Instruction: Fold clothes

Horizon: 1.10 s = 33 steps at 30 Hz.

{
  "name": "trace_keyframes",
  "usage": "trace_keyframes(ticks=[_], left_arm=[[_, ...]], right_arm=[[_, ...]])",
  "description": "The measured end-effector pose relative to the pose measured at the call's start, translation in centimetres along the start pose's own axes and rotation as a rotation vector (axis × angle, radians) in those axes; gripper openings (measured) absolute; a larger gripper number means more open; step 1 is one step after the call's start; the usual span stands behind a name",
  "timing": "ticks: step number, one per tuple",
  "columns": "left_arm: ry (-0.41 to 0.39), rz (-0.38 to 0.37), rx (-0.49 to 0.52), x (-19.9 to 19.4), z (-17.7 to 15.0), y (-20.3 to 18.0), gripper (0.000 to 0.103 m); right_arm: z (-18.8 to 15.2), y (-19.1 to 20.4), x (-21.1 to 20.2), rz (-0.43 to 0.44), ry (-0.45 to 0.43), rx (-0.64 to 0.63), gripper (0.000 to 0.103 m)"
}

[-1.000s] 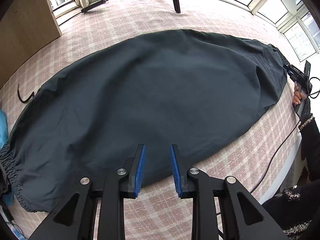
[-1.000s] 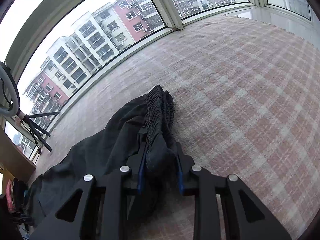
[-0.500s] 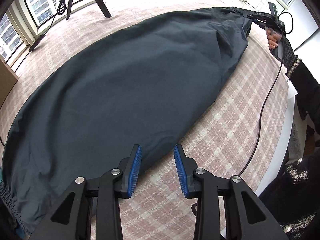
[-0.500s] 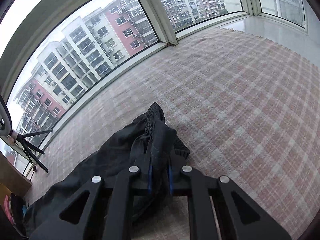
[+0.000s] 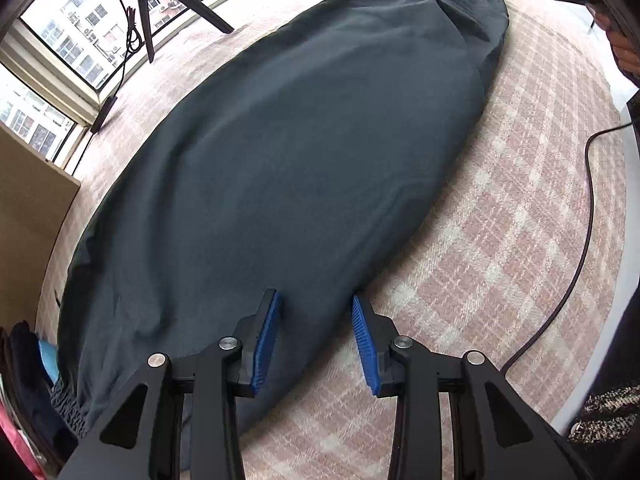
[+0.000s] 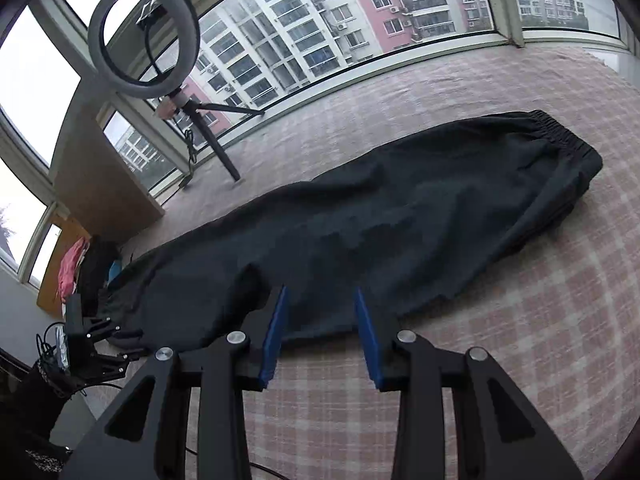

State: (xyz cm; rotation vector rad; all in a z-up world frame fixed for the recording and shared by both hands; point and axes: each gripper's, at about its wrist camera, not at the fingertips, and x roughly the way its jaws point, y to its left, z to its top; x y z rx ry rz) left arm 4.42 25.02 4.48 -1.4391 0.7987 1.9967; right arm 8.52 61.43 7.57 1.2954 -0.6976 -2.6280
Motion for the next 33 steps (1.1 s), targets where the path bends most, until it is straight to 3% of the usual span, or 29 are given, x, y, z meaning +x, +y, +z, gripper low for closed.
trace_keyframes(ticks=[1,3,7,13,17,21,25,29,32,33], left_arm=[[-0.01,-0.01,0.014,0.0,0.3,0.1,0.031],[-0.021,-0.023,0.042,0.2,0.8,0.5,0.013],[-0.031,-0.076,-0.029,0.5,2.2,3.8,0.009],[-0.038,-0.207,-0.137,1.2,3.8,7.9,0.009],[-0.042,-0.233,-0.147,1.9,4.0,8.9,0.012],[-0.053,-0.27,-0.195,2.0,4.0,10.4,0.013],[-0.084,-0.212,-0.188,-0.1,2.2,11.2,0.019],[-0.147,-0.186,-0.151,-3.2,0.8,11.1,0.029],[-0.197,-0.204,-0.08,-2.5,2.4,8.0,0.044],[-0.196,-0.186,-0.049,-2.1,2.7,7.5,0.045]], right_arm=[[-0.9,2.0,1.0,0.035,0.027,-0.037,0.034],[-2.5,5.6,3.3,0.076,0.085,-0.122,0.034],[-5.1,11.3,7.9,0.139,0.203,-0.248,0.034],[-6.0,16.3,12.4,0.169,0.281,-0.406,0.034],[-4.8,17.5,14.6,0.227,0.286,-0.417,0.034],[-2.9,18.1,16.5,0.322,0.322,-0.346,0.035],[-1.3,19.0,17.4,0.353,0.309,-0.328,0.035],[0.6,18.6,18.4,0.449,0.355,-0.211,0.035],[1.7,18.1,19.4,0.483,0.371,-0.159,0.035],[1.8,17.8,19.6,0.482,0.376,-0.146,0.035]])
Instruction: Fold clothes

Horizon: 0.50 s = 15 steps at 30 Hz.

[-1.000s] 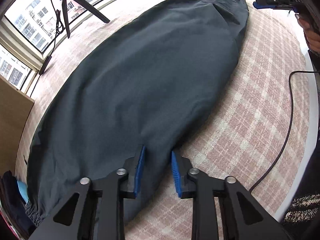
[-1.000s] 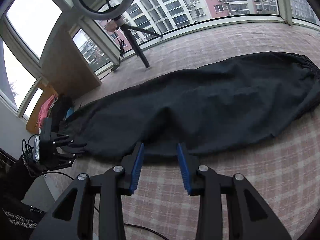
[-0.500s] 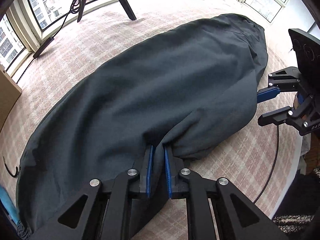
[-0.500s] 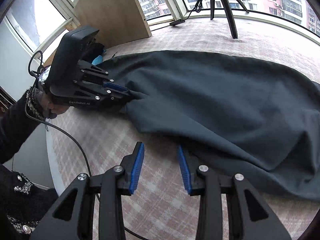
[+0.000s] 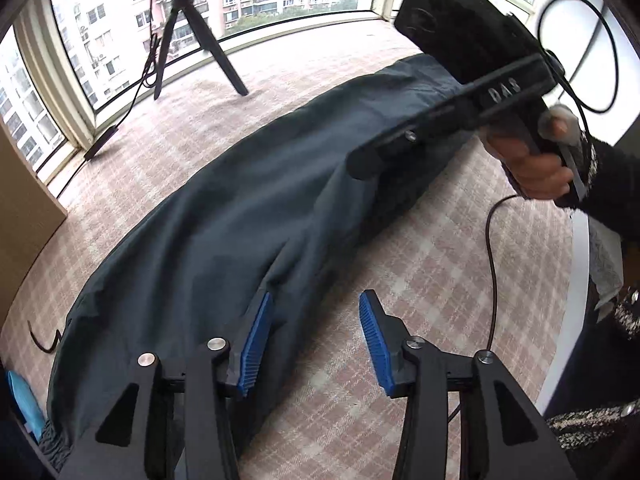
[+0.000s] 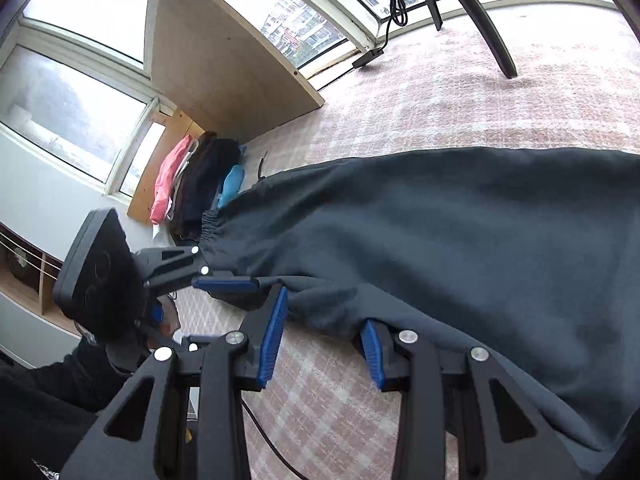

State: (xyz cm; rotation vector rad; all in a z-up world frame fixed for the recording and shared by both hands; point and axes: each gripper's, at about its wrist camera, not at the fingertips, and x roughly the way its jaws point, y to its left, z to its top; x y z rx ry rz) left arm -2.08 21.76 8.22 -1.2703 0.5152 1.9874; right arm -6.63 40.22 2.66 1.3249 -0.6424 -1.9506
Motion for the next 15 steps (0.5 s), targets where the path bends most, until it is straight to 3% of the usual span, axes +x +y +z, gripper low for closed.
trace_keyframes(ticks=[2,4,6,10,15], left_arm=[[0.024,0.028,0.031,1.8,0.3,-0.5,0.045],[0.041,0.01,-0.034,2.9,0.3,1.4,0.044],[0.058,-0.008,-0.098,4.0,0.3,3.3,0.04],[0.061,-0.068,-0.208,4.8,0.5,6.4,0.039],[0.042,-0.043,-0.232,3.9,1.0,8.1,0.039]], right_arm=[[0.1,-0.2,0.2,0.002,0.02,0.009,0.035],[-0.2,0.0,0.3,-0.002,0.036,-0.018,0.04],[-0.8,1.1,0.5,-0.027,0.056,-0.095,0.047],[-2.1,3.2,2.0,-0.116,0.101,-0.256,0.049],[-2.8,6.0,4.9,-0.186,0.124,-0.448,0.049]])
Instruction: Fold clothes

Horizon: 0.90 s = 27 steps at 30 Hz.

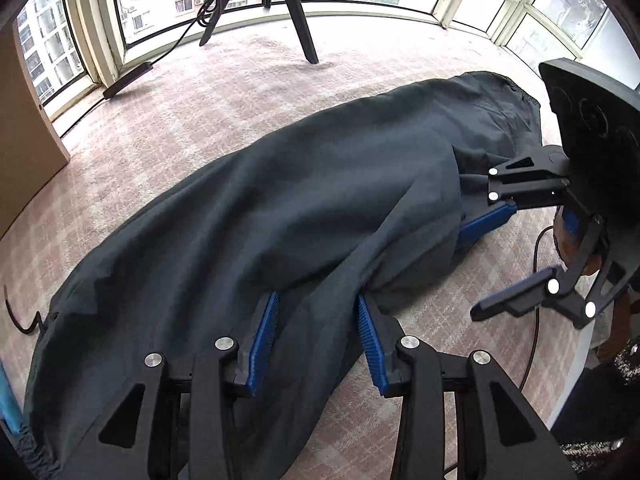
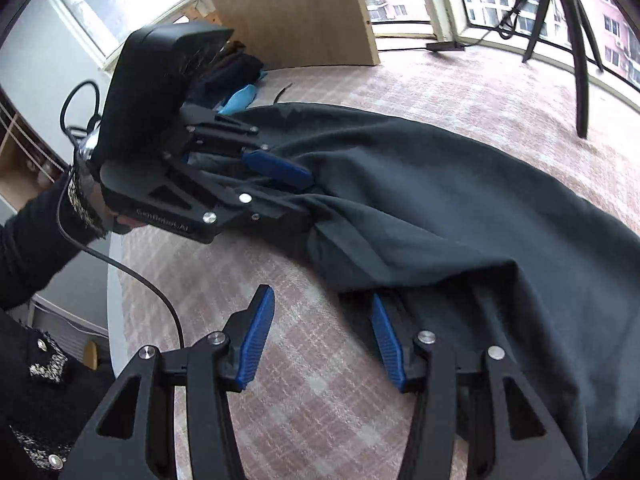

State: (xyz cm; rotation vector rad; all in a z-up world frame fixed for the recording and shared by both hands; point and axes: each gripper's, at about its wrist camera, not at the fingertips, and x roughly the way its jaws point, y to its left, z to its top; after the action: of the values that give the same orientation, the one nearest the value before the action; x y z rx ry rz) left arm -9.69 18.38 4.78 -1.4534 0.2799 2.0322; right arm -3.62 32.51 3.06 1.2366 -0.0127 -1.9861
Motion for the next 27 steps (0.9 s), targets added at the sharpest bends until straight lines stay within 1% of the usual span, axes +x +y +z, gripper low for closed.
trace_keyframes(ticks=[2,4,5,6,8,11,12,14,15,16,17,18,19,20,22,23,24,27], left_arm=[[-0.002,0.013,-0.016,-0.5,0.2,0.7,0.039],[-0.02,0.045,-0.027,-1.5,0.0,1.4,0.039],[-0.03,0.061,-0.032,-2.1,-0.2,1.8,0.037],[-0.039,0.077,-0.038,-2.6,-0.3,2.1,0.037],[-0.048,0.102,-0.052,-3.8,-1.3,3.0,0.037],[-0.049,0.136,-0.082,-5.2,-3.0,4.5,0.037],[-0.044,0.142,-0.1,-5.4,-3.7,5.1,0.037],[-0.026,0.169,-0.125,-5.6,-5.2,5.8,0.037],[-0.015,0.191,-0.133,-5.8,-6.0,6.2,0.037],[-0.011,0.229,-0.144,-6.1,-6.9,6.7,0.037],[-0.008,0.266,-0.157,-6.4,-7.8,7.3,0.037],[-0.014,0.294,-0.194,-6.8,-8.7,8.1,0.037],[-0.021,0.321,-0.23,-7.2,-9.6,9.0,0.037],[-0.029,0.33,-0.275,-7.6,-10.3,10.1,0.037],[-0.037,0.347,-0.343,-7.9,-11.6,11.9,0.037],[-0.038,0.356,-0.368,-8.0,-12.0,12.7,0.037],[-0.041,0.375,-0.373,-8.1,-12.2,13.1,0.037],[-0.072,0.41,-0.376,-8.8,-11.8,13.7,0.037]], right_arm=[[0.5,0.8,0.8,-0.05,-0.008,-0.055,0.049],[1.1,0.8,1.3,-0.105,0.002,-0.079,0.048],[1.3,0.7,1.0,-0.117,-0.011,-0.092,0.048],[1.4,0.7,0.8,-0.128,-0.025,-0.105,0.048],[1.8,0.4,0.3,-0.117,-0.038,-0.114,0.048],[2.2,0.3,1.7,-0.116,0.017,-0.138,0.048],[2.1,0.6,2.2,-0.134,0.028,-0.159,0.048],[1.4,1.7,2.6,-0.186,0.026,-0.219,0.044],[1.0,2.3,2.5,-0.207,0.023,-0.252,0.031],[0.6,2.9,2.5,-0.227,0.021,-0.285,0.01],[0.3,3.3,2.4,-0.243,0.032,-0.295,0.003],[0.0,3.6,2.2,-0.231,0.041,-0.285,0.003],[0.0,3.9,1.5,-0.178,0.044,-0.238,0.003],[-0.1,4.2,0.9,-0.125,0.047,-0.192,0.003],[-0.5,4.3,-1.0,0.093,0.012,-0.043,0.003],[-0.9,4.0,-1.2,0.162,0.001,0.033,0.003],[-1.4,3.7,-0.9,0.182,0.008,0.082,0.003],[-3.1,3.1,1.0,0.071,0.048,0.125,0.003]])
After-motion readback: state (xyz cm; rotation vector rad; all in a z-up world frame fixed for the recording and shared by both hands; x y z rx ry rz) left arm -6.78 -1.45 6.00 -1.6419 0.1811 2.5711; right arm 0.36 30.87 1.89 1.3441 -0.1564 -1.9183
